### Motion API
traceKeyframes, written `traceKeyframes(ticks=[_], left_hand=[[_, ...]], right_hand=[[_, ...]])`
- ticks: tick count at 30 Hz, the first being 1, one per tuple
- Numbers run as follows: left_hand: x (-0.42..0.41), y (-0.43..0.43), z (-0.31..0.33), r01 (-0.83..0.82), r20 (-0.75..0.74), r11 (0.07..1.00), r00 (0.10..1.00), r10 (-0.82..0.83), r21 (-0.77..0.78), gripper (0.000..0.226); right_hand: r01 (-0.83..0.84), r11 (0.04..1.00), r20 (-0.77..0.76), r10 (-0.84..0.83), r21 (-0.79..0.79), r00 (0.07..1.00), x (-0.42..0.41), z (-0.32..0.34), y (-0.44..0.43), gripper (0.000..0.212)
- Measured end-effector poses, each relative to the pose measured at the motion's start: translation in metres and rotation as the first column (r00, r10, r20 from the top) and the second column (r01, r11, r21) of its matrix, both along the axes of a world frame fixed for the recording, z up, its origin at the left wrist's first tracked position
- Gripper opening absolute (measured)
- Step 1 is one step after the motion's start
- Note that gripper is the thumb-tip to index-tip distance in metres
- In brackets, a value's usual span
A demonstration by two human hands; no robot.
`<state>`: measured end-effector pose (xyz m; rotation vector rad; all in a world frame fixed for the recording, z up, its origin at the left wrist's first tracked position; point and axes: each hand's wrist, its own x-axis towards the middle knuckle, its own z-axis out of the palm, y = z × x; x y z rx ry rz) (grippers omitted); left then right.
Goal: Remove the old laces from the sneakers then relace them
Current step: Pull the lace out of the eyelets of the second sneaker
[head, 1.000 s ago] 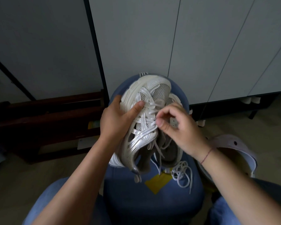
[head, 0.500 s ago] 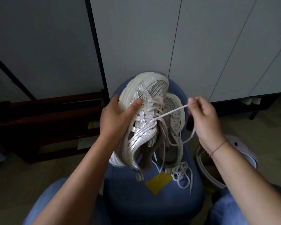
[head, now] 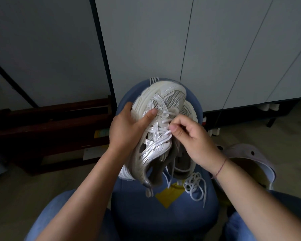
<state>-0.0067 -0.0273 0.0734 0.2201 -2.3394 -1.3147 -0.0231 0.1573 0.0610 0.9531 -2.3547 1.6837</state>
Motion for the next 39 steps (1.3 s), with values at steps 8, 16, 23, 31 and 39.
traceKeyframes(ticks=[8,16,23,31,39], left_hand=[[-0.001,-0.005,0.002,0.018,0.011,0.983,1.0,-0.02,0.183,0.05],[-0.001,-0.011,0.005,0.02,-0.032,0.946,0.999,-0.01,0.323,0.035],[-0.001,-0.004,0.002,0.045,-0.036,0.954,0.999,-0.036,0.298,0.042],[0.003,0.005,0.004,0.044,-0.043,0.969,0.998,-0.034,0.244,0.032],[0.002,0.003,0.005,0.052,-0.044,0.963,0.998,-0.042,0.265,0.032]], right_hand=[[0.142,0.618,0.499,0.455,-0.774,0.738,-0.001,0.016,0.001,0.028],[0.164,0.913,0.387,-0.007,-0.373,0.922,-0.008,0.008,0.009,0.009],[0.149,0.973,0.185,-0.117,-0.173,0.976,-0.003,0.004,0.005,0.005],[0.25,0.961,0.157,-0.231,-0.116,0.96,0.0,0.003,-0.001,0.008],[0.177,0.979,0.18,-0.157,-0.102,0.971,-0.003,0.012,0.008,0.016]])
